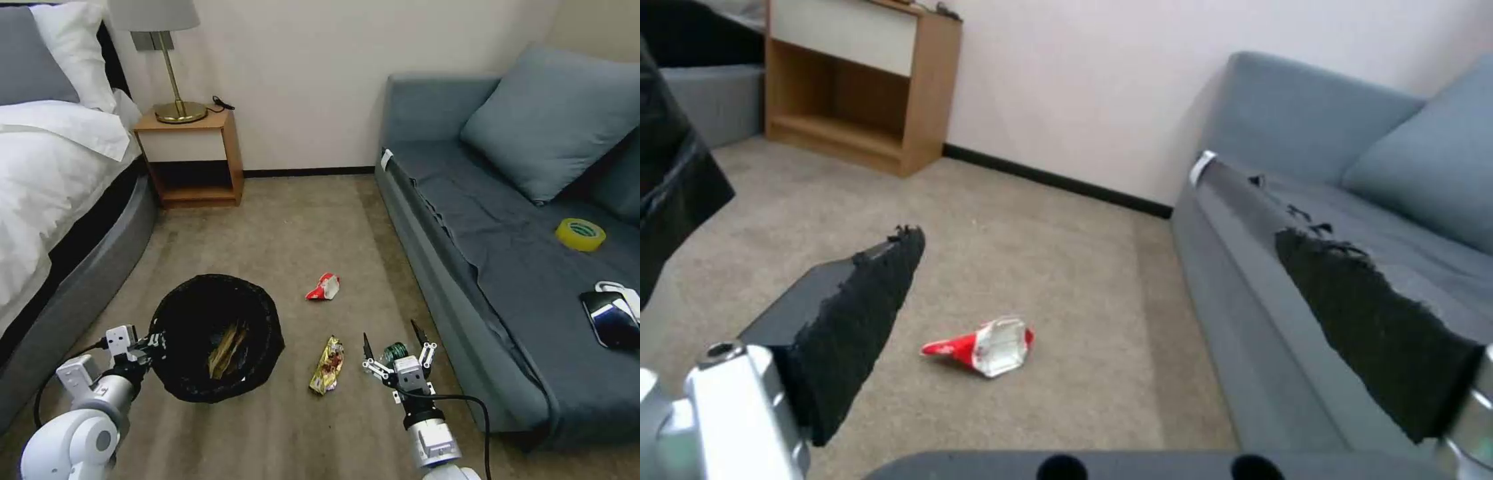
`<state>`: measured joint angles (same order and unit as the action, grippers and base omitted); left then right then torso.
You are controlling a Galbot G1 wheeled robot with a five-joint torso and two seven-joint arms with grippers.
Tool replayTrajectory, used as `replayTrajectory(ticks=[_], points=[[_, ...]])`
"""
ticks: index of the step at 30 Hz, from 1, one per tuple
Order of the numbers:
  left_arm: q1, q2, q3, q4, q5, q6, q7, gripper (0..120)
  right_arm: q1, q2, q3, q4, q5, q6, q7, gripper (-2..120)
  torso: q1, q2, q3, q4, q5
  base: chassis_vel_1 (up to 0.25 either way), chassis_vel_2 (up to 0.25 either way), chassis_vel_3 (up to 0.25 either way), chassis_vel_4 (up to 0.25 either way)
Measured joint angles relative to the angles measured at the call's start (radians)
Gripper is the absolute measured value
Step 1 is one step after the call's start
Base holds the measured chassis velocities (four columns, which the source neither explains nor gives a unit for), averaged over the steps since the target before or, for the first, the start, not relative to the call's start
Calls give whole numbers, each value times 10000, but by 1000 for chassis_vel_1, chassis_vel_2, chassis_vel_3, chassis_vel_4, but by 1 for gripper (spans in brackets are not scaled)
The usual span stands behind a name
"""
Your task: Pick up the trash bin, then pick up the garbage on the floor and place it into the trash bin.
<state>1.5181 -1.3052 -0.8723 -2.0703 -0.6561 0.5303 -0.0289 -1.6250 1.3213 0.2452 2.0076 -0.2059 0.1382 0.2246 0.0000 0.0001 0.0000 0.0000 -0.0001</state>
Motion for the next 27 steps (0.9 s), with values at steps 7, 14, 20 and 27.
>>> replayTrajectory(ticks=[7,14,20,27], points=[[65,-14,-17,-41,34,-8,28,3,355,-132,-268,-457,215,91,-16,100,0,-1,1,-1,1,-101,96,102,-103],[125,-85,180,-145,452,-74,165,3,1349,-769,-976,-1150,1591,-413,-147,100,0,-1,0,0,2,-19,23,22,-31],[81,-186,177,31,889,-120,345,3,3334,-2196,-2748,-1936,4031,-2737,372,100,0,-1,1,-2,1,0,0,0,0],[87,-152,-182,272,1094,-189,555,3,5958,-2833,-4707,-2669,7780,-5878,1270,100,0,0,1,2,0,0,0,0,0]])
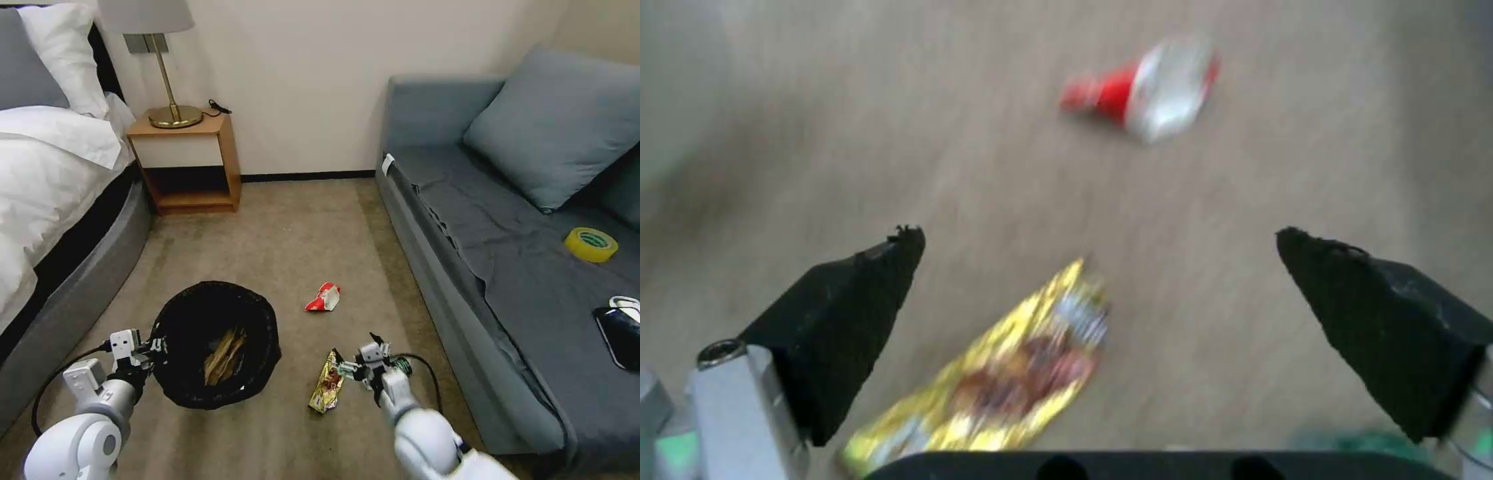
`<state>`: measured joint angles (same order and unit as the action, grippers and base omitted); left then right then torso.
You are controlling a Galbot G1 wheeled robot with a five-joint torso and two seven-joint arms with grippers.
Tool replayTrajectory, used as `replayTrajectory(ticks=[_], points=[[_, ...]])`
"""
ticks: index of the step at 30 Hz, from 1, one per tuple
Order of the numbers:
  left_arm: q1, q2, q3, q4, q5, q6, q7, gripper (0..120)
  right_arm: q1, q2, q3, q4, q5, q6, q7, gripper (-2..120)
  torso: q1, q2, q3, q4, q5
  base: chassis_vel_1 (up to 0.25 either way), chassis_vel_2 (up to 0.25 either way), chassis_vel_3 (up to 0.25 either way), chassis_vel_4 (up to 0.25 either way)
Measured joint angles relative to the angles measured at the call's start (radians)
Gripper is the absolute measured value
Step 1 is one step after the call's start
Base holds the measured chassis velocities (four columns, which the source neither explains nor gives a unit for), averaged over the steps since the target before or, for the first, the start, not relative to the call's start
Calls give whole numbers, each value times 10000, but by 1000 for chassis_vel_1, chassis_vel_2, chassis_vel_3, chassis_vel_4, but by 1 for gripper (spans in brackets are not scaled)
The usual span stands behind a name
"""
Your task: Pick up the trash bin, then pick up the garbage on the floor and place it into the trash bin.
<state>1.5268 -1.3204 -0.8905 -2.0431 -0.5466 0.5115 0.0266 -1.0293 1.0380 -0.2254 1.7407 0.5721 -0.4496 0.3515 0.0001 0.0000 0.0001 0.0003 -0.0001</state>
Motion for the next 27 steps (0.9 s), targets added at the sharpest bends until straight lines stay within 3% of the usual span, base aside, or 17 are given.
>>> replayTrajectory(ticks=[1,2,6,11,16,27], points=[[0,25,-77,69,-14,-28,34,3,480,30,-322,-248,896,-765,28,100,0,-1,0,-1,0,0,0,0,0],[0,25,-77,69,-14,-28,34,3,480,30,-322,-248,896,-765,28,100,0,-1,0,-1,0,0,0,0,0],[-9,90,-244,301,-90,-108,119,3,1800,759,-1202,-1567,3218,-2277,497,100,0,-1,1,-2,2,0,0,0,0],[-60,96,-303,431,-141,-141,133,3,2727,1654,-1545,-2788,4547,-3000,907,100,0,0,0,-1,-1,0,0,0,0],[-78,94,-340,501,-161,-146,134,3,3135,2388,-1593,-3938,4673,-3011,1253,100,0,-1,0,-1,-2,0,0,0,0],[-85,180,-442,549,-297,-153,138,3,3400,3189,-1608,-6048,4285,-2931,1605,100,0,0,0,-3,1,0,0,0,0]])
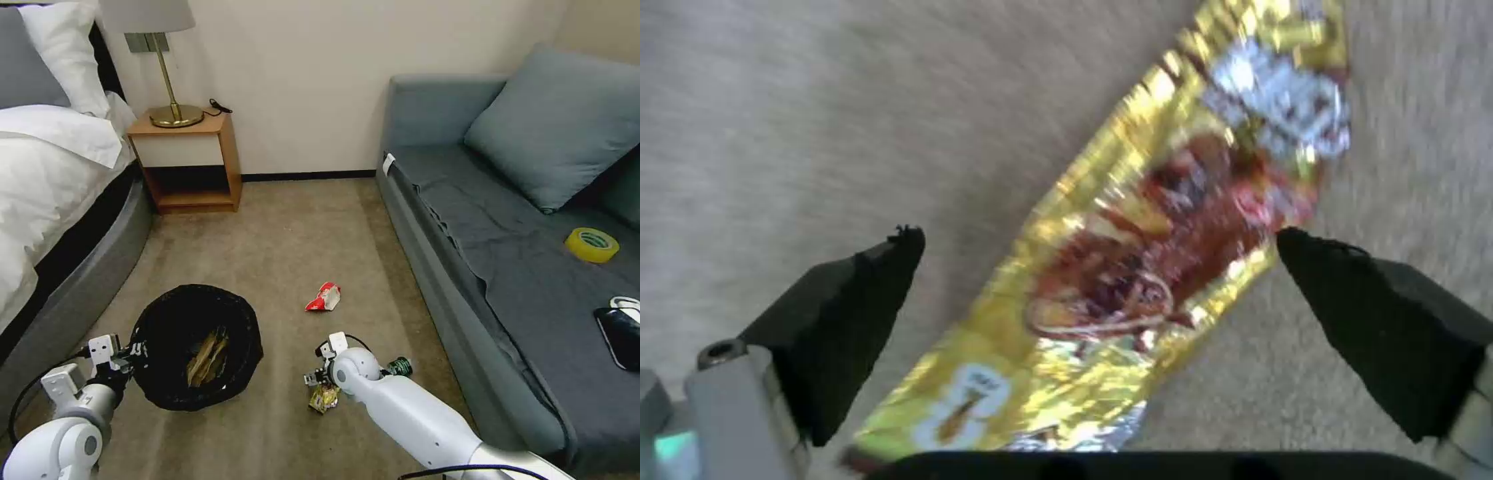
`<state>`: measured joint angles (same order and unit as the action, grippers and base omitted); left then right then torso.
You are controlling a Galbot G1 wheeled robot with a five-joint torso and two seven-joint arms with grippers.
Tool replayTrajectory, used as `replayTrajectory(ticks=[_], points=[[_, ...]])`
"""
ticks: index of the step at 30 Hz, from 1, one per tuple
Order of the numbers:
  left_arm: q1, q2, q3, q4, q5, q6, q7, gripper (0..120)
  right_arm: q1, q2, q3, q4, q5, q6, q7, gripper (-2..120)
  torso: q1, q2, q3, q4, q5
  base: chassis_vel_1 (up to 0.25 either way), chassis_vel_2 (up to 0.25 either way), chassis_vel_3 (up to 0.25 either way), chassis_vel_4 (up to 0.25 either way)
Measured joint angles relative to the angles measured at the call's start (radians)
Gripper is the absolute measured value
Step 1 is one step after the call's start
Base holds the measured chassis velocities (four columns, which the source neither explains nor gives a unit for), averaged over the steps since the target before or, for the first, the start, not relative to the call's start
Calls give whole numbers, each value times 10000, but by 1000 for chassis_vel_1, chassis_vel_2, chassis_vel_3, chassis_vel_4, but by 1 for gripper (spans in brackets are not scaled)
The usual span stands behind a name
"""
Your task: Pick up the trash bin, then pick up the garbage on the floor and place it into the trash bin.
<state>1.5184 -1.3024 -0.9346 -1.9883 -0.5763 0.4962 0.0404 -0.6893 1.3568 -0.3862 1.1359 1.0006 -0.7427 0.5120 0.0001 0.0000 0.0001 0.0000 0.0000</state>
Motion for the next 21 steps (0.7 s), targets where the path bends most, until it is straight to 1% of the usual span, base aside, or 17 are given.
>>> replayTrajectory(ticks=[3,12,16,21], points=[[34,0,-5,-5,-28,-10,-2,3,72,309,142,-593,91,17,203,100,0,0,0,0,-1,0,0,0,0],[140,-8,-192,14,-67,-150,88,3,214,785,167,-1387,-321,48,243,100,-1,-1,0,1,1,0,0,0,0],[186,-3,-304,60,-110,-239,130,3,191,747,127,-1434,-530,59,191,100,-1,0,-1,2,2,0,0,0,0],[170,45,-386,108,-210,-308,145,3,79,524,181,-1221,-596,73,169,100,-1,0,-2,3,3,0,0,0,0]])
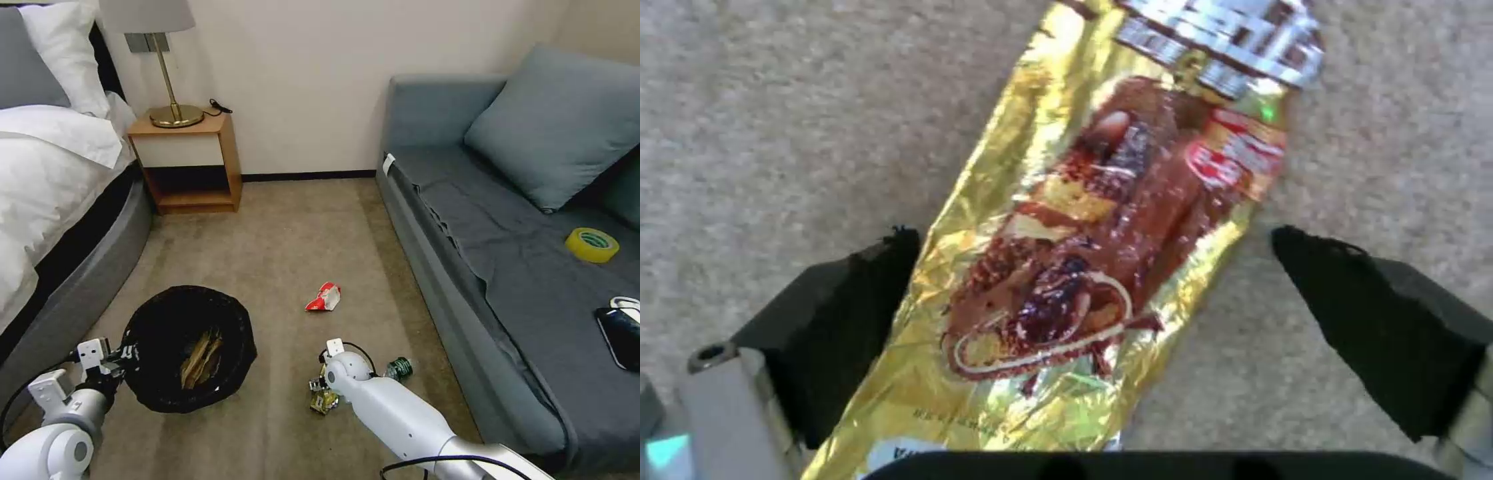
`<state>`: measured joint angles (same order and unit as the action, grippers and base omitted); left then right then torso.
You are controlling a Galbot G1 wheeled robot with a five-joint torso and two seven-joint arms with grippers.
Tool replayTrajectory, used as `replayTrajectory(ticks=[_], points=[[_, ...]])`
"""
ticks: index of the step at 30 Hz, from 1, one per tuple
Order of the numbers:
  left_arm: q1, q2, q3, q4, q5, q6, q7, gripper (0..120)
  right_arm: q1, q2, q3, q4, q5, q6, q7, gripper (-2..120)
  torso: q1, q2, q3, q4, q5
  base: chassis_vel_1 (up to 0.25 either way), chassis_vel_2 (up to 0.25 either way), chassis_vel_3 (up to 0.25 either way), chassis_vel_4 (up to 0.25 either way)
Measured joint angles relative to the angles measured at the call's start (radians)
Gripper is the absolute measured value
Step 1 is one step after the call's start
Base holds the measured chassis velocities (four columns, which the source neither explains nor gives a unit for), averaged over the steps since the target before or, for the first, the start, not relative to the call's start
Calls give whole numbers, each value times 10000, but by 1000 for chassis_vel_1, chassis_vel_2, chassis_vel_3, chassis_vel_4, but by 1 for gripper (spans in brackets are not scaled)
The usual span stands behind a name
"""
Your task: Pick up the trash bin, then pick up the garbage on the floor and place it into the trash bin.
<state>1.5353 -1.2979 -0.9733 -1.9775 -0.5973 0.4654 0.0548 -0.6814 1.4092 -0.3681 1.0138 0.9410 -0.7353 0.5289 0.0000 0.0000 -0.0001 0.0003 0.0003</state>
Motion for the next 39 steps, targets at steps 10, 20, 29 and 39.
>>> replayTrajectory(ticks=[10,20,29,39], points=[[-170,15,34,40,-39,-23,6,3,-125,-241,-39,371,6,113,-40,82,0,1,0,-3,-2,0,0,0,0],[-151,24,23,26,-53,-55,20,3,-181,-245,-93,504,-46,288,-122,53,-1,4,-1,-1,0,0,0,0,0],[-172,49,89,8,-61,-63,27,3,-275,-417,-35,688,-84,417,13,33,0,-1,3,-10,-14,0,0,0,0],[-219,3,358,-76,1,-23,-11,3,-407,-703,200,1651,116,549,280,0,0,-1,2,-4,-4,0,0,0,0]])
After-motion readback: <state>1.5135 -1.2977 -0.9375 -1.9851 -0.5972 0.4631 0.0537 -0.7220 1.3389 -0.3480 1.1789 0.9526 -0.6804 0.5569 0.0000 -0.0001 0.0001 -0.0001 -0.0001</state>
